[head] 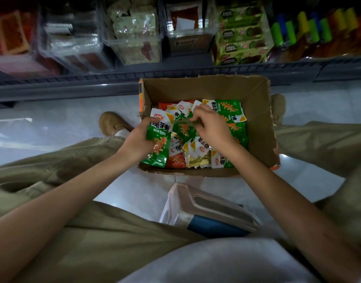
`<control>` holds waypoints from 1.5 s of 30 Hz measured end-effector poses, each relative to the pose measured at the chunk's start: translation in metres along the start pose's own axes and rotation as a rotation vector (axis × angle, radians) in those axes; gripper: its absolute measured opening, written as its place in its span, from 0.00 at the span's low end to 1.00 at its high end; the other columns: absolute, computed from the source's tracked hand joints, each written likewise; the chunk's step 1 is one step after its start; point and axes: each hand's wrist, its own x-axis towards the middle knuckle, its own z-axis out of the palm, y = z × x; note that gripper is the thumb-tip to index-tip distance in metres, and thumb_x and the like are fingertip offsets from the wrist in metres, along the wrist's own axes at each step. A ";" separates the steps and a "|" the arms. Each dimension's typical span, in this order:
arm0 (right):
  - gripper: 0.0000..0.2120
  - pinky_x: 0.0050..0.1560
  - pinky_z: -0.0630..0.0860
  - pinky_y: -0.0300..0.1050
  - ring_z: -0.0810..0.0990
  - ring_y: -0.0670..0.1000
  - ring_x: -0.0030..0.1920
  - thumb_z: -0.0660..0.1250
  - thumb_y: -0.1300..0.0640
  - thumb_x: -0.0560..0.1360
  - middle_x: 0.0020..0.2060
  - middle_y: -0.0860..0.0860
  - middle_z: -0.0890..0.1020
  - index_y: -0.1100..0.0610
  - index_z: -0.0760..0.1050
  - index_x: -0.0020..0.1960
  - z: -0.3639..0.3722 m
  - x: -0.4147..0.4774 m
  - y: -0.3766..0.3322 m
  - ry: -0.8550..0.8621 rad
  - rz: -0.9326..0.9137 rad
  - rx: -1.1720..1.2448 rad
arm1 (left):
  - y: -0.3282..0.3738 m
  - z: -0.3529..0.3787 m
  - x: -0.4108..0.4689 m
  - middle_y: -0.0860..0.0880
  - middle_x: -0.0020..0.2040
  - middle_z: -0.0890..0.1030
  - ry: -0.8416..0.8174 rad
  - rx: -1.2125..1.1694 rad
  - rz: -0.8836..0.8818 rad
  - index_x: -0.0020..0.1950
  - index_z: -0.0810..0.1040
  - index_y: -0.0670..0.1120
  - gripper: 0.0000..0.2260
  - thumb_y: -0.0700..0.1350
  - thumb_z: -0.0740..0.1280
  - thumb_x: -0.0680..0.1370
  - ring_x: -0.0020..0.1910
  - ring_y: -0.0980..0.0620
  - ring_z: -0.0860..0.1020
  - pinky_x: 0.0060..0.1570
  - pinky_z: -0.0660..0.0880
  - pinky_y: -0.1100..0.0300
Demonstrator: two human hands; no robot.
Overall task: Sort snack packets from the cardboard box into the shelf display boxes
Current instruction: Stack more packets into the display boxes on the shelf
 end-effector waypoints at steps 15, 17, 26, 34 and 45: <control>0.10 0.55 0.74 0.50 0.73 0.53 0.60 0.63 0.73 0.68 0.62 0.54 0.77 0.60 0.74 0.42 -0.060 0.001 -0.056 0.283 -0.292 0.088 | 0.103 -0.002 0.022 0.48 0.65 0.72 0.133 -0.424 0.354 0.67 0.62 0.58 0.21 0.40 0.63 0.80 0.63 0.49 0.73 0.63 0.72 0.53; 0.10 0.57 0.72 0.47 0.72 0.51 0.61 0.64 0.73 0.68 0.62 0.52 0.77 0.59 0.74 0.42 -0.079 0.007 -0.059 0.314 -0.289 0.057 | 0.119 -0.002 0.020 0.48 0.67 0.70 0.155 -0.453 0.417 0.68 0.58 0.57 0.26 0.34 0.63 0.78 0.66 0.48 0.71 0.65 0.70 0.50; 0.12 0.39 0.73 0.35 0.77 0.41 0.43 0.64 0.63 0.77 0.56 0.47 0.74 0.52 0.68 0.57 -0.171 0.051 -0.086 0.382 -0.174 0.314 | 0.196 -0.034 0.023 0.55 0.53 0.73 0.397 -0.305 0.635 0.67 0.63 0.41 0.18 0.31 0.60 0.79 0.51 0.62 0.73 0.46 0.71 0.75; 0.23 0.35 0.75 0.34 0.79 0.42 0.36 0.70 0.64 0.73 0.51 0.53 0.77 0.50 0.65 0.61 -0.243 0.104 -0.133 0.364 -0.223 0.781 | 0.261 -0.064 0.022 0.46 0.62 0.75 0.718 0.107 1.010 0.71 0.60 0.48 0.20 0.41 0.59 0.79 0.52 0.44 0.77 0.43 0.76 0.47; 0.17 0.32 0.76 0.36 0.81 0.47 0.35 0.68 0.65 0.74 0.44 0.52 0.84 0.54 0.69 0.60 -0.289 0.152 -0.180 0.220 -0.287 0.866 | 0.292 -0.112 0.026 0.44 0.62 0.76 0.958 0.240 1.092 0.70 0.58 0.53 0.20 0.48 0.59 0.80 0.47 0.43 0.80 0.39 0.78 0.47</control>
